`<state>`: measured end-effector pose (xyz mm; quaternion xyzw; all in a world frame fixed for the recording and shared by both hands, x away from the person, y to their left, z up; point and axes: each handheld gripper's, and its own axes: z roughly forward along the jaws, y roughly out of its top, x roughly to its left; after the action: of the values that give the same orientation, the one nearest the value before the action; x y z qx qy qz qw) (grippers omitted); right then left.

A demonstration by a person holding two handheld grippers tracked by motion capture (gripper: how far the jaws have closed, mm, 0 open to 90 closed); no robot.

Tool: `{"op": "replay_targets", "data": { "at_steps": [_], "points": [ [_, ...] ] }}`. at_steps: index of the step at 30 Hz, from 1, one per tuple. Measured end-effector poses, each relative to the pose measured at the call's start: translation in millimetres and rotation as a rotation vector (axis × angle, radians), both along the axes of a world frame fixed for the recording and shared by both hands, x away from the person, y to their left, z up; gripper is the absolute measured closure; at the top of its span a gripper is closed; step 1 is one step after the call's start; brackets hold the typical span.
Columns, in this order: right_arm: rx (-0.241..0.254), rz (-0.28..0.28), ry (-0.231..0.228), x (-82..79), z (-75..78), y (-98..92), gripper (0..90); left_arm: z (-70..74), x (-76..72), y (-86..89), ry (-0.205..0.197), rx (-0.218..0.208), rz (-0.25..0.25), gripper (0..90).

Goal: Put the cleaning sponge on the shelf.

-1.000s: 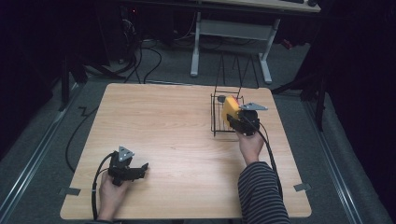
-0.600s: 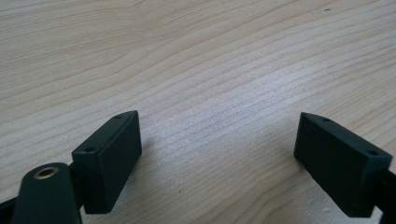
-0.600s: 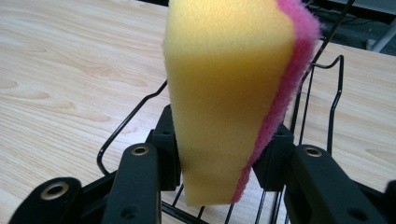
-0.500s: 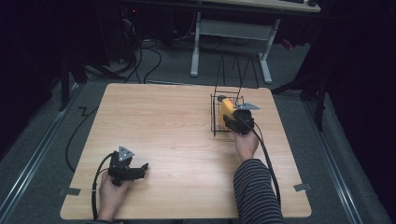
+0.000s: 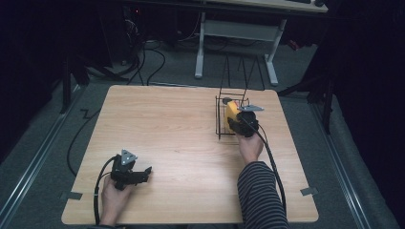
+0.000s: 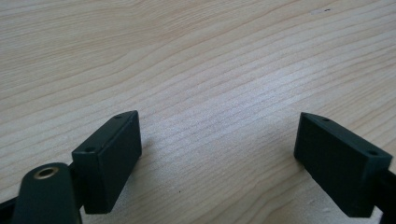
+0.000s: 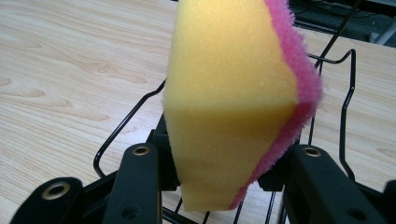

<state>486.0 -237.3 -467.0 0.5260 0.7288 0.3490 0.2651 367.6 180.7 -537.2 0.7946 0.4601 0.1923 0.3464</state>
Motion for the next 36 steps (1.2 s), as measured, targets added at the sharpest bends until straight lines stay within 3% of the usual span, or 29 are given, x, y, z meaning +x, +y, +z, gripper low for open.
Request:
{"op": "replay_targets", "data": {
  "at_steps": [2,5,10,15,19,33,36],
  "points": [
    [0.001,-0.001,0.002,-0.2,-0.1,0.4,60.1,0.0,0.0,0.0,0.000,0.000,0.000,15.5],
    [-0.009,-0.019,0.010,0.5,-0.1,0.4,51.3,0.0,0.0,0.0,0.000,0.000,0.000,15.5],
    [0.058,-0.011,0.014,-0.5,1.7,-6.9,40.6,0.0,0.0,0.0,0.000,0.000,0.000,15.5],
    [0.058,0.017,0.017,-5.9,5.8,-6.7,35.1,0.0,0.0,0.1,0.000,0.000,0.000,15.5],
    [0.032,0.042,0.013,-13.5,11.5,-5.4,33.3,0.0,0.0,0.1,0.000,0.000,-0.001,15.5],
    [0.059,0.051,-0.024,-34.8,35.2,-13.2,30.1,0.0,0.1,0.3,0.001,-0.001,-0.002,15.4],
    [0.080,0.042,-0.051,-41.3,37.4,-19.8,31.2,0.0,0.1,0.3,0.001,-0.001,-0.003,15.4]
  ]
}}
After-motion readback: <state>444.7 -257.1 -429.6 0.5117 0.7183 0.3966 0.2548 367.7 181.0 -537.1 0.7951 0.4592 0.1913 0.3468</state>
